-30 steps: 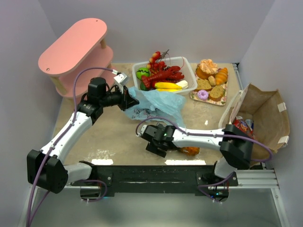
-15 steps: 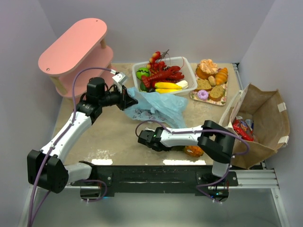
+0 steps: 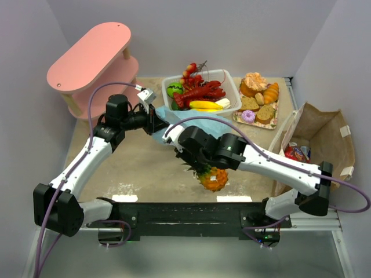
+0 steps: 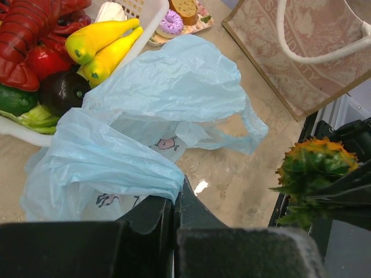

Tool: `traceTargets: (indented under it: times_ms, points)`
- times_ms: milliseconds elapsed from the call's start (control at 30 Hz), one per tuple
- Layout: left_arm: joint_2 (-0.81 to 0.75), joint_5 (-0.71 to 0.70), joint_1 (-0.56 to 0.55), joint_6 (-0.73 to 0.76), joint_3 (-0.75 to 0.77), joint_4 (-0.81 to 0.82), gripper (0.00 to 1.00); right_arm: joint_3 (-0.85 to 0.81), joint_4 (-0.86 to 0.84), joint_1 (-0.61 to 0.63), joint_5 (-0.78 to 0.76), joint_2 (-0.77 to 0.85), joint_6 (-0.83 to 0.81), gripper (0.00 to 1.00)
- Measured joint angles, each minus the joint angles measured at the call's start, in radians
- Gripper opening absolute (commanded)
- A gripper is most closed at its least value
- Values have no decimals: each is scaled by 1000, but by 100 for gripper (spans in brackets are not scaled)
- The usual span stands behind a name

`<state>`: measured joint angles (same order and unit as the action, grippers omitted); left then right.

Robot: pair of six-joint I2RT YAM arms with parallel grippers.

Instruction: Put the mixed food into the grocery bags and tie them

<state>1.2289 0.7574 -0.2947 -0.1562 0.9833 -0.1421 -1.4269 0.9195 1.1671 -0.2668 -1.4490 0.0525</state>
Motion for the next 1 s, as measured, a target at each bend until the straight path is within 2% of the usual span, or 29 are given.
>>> traceTargets:
  times_ms: [167, 300, 467, 733, 867, 1000]
  points:
    - [0, 31, 0, -37, 0, 22, 0, -85, -113, -43, 82, 67, 2, 0]
    - [0, 90, 0, -117, -6, 84, 0, -69, -279, -108, 44, 103, -2, 0]
    - [-8, 159, 0, -229, -17, 146, 0, 107, -598, -120, -87, 159, -100, 0]
    - [-60, 271, 0, -458, -45, 325, 0, 450, -1117, -119, -170, 186, -309, 0]
    - [-72, 311, 0, -524, -45, 369, 0, 502, -1280, -119, -185, 184, -387, 0]
    - [-80, 321, 0, -530, -42, 341, 0, 502, -1400, -119, -188, 188, -424, 0]
